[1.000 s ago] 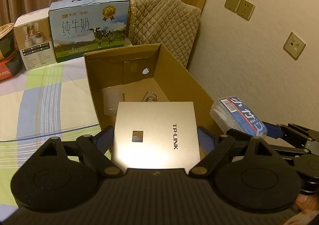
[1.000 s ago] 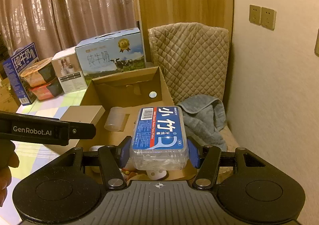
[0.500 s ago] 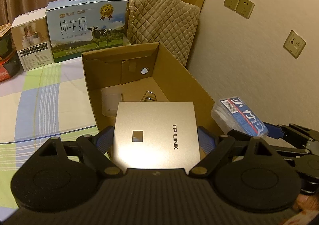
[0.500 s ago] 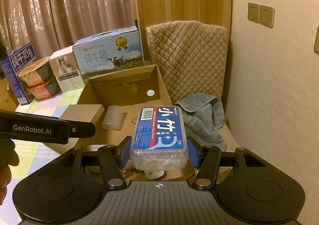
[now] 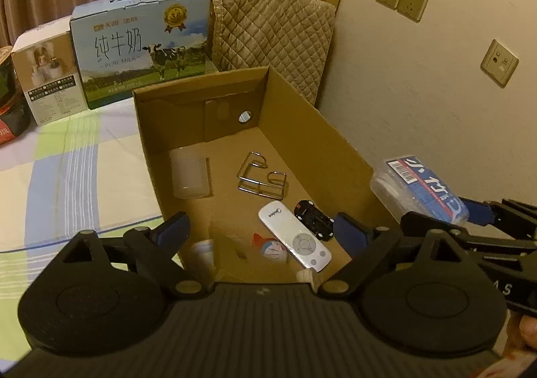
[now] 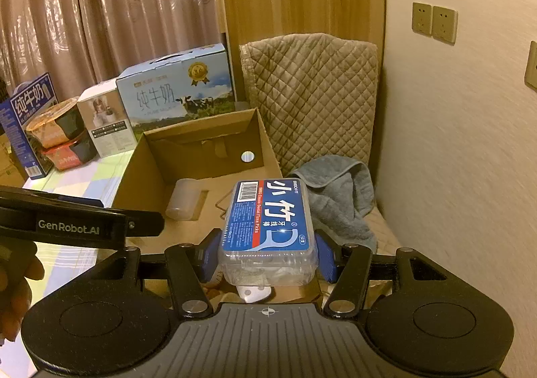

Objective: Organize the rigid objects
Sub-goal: 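Open both grippers to drop the panel and toothpick box into the box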

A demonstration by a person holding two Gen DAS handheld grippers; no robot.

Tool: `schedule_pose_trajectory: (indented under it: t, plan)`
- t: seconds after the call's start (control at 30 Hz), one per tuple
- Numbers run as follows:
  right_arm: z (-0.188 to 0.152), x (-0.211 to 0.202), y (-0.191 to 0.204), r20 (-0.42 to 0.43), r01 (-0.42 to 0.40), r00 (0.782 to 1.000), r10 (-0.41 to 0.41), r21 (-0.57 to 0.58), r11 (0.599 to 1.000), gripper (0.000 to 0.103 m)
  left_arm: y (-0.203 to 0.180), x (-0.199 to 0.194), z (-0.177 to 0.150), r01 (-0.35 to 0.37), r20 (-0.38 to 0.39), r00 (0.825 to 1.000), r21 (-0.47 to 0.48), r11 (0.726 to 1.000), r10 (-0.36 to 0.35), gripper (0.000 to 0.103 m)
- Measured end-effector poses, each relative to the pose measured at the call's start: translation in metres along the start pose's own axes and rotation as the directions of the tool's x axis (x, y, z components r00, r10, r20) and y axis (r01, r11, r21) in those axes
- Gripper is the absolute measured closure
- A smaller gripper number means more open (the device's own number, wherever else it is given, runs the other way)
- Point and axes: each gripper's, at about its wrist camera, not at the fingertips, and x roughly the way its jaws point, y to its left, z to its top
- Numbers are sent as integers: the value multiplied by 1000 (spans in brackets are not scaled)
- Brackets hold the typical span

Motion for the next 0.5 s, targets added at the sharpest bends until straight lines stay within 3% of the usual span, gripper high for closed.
schedule_pose_trajectory:
  t: [0.5]
  plan:
    - [4,1,18,-7,-53,999,53,-6,999,49,33,-25,-7,-58,20,998,-47,997,59,13]
